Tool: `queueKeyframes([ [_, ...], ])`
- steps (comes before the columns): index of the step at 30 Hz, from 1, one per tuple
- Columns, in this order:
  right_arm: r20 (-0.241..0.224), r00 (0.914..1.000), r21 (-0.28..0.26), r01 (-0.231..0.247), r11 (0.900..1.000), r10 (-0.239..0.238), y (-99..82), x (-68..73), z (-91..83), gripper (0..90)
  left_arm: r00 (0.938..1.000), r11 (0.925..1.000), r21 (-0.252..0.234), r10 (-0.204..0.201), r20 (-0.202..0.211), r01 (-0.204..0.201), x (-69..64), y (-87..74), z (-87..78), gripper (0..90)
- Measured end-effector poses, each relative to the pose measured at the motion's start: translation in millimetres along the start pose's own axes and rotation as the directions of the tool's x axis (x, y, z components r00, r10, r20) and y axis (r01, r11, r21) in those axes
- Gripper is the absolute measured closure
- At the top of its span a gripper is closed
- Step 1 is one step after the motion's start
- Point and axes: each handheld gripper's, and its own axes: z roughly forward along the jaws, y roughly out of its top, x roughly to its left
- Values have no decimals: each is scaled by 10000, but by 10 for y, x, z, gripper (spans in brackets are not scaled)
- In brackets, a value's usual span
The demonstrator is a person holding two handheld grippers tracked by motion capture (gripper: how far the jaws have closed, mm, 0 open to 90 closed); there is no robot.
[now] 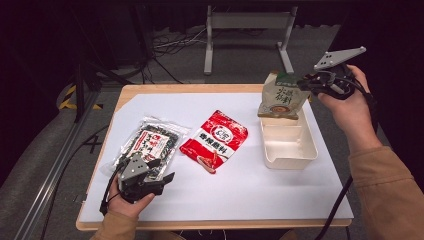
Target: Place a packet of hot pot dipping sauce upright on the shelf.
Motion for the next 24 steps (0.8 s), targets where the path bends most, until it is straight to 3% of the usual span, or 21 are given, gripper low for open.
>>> queueKeyframes([
  [19, 547, 9979, -466, -314, 9984, 339, -92, -337, 176, 895, 10000, 10000, -3, -42, 17, 42, 13, -2, 8, 333],
  [24, 608, 9978, -595, -235, 9980, 272, -127, -368, 236, 895, 10000, 10000, 18, -85, 28, 85, 11, -7, 8, 333],
])
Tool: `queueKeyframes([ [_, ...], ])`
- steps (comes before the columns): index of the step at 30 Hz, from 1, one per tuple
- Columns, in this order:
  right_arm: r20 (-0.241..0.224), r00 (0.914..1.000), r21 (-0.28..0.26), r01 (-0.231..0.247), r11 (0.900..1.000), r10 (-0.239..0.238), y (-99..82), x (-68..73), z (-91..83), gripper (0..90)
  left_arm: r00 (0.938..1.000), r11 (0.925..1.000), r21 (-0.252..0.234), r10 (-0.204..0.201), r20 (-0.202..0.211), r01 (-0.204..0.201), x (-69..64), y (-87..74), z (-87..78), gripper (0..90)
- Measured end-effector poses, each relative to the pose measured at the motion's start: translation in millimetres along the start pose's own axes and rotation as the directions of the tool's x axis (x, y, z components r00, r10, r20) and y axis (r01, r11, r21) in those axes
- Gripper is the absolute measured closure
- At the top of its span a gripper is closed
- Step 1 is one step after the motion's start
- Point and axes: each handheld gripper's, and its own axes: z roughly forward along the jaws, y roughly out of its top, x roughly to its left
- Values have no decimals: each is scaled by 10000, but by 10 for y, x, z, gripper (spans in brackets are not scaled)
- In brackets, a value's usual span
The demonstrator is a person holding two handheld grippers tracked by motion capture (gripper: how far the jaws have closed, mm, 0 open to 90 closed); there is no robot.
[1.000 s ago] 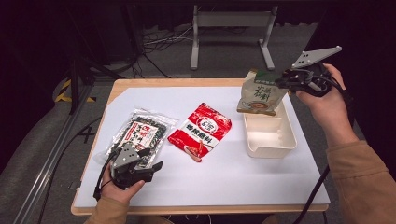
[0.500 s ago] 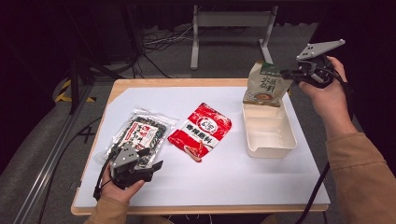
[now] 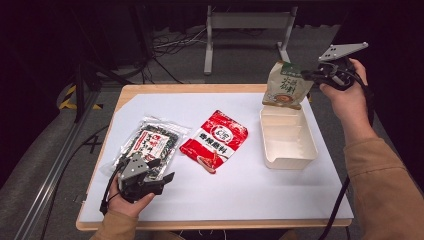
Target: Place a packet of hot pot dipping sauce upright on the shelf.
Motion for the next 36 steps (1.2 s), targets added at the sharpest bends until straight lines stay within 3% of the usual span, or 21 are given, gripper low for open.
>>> queueKeyframes([
  [19, -172, 9995, 89, 267, 9996, -266, -152, -45, 252, 895, 9999, 10000, 43, -50, -96, 50, 4, -31, -24, 333],
  [36, -589, 9955, 167, 753, 9970, -742, -169, 44, 428, 894, 9999, 9999, 55, -128, -88, 128, 2, -40, -30, 333],
])
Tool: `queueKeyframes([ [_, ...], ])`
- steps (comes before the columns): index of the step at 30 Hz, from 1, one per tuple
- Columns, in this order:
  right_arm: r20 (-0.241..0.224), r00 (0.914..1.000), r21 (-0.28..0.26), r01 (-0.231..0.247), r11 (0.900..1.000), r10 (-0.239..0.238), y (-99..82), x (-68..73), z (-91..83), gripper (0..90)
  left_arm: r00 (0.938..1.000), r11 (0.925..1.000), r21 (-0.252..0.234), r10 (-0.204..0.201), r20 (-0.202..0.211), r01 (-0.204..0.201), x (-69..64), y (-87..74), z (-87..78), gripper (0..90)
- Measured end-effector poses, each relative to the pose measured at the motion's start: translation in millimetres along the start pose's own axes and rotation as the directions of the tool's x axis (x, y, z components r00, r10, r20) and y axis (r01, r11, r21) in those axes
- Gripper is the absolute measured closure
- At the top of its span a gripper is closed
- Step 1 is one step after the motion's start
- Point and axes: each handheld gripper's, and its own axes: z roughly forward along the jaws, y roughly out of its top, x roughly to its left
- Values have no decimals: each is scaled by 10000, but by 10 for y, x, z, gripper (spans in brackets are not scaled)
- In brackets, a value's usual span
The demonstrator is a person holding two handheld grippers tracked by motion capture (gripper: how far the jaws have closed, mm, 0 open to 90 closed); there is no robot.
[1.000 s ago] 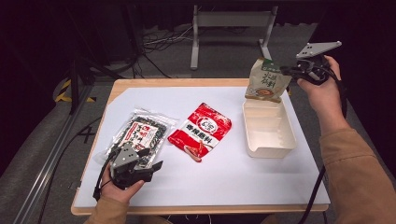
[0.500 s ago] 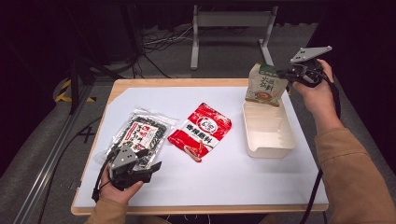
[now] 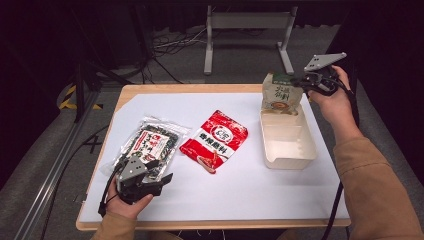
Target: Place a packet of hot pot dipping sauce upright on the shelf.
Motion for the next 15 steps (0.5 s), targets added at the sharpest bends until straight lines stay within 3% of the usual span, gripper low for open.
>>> queueKeyframes([
  [5, -107, 9999, 371, 63, 9993, -60, -47, 25, 76, 893, 10000, 10000, -30, -7, -8, 7, 2, 0, -3, 333],
  [15, -240, 9985, 602, -468, 9971, 484, -185, 26, 154, 882, 10000, 10000, 9, -23, -7, 23, 1, 2, 0, 333],
])
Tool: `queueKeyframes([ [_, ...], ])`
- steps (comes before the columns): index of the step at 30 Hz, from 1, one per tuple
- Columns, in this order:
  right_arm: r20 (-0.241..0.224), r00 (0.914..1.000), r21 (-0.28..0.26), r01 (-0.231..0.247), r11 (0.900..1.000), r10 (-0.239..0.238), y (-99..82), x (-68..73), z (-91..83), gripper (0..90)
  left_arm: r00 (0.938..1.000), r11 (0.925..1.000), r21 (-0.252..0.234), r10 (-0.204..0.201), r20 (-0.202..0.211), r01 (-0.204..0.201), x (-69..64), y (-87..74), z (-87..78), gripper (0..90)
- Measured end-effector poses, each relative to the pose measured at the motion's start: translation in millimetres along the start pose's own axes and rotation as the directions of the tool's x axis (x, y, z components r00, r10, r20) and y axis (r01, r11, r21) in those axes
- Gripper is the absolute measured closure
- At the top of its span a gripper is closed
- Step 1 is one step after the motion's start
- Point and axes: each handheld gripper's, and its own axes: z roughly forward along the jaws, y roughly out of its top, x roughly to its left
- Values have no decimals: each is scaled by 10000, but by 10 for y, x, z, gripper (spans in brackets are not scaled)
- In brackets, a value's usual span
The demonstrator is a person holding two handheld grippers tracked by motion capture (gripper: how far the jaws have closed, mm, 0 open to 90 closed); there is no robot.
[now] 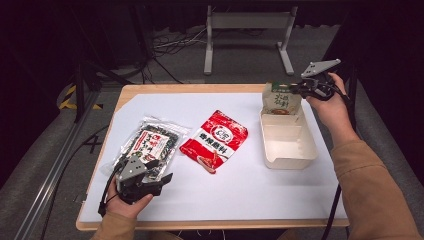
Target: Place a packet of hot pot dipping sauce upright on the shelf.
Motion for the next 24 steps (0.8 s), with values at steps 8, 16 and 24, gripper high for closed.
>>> queueKeyframes([
  [8, 64, 9989, 401, -465, 9981, 463, -83, -16, 35, 829, 10000, 10000, -24, 36, 55, -36, 0, 9, 13, 333],
  [16, 373, 9953, 199, -901, 9957, 893, -100, -18, -10, 615, 9999, 9999, -44, 102, 97, -101, -2, 22, 29, 333],
  [24, 973, 9868, -315, -1269, 9914, 1294, -80, 50, -115, 396, 9996, 9998, -21, 173, 244, -172, -1, 55, 84, 333],
])
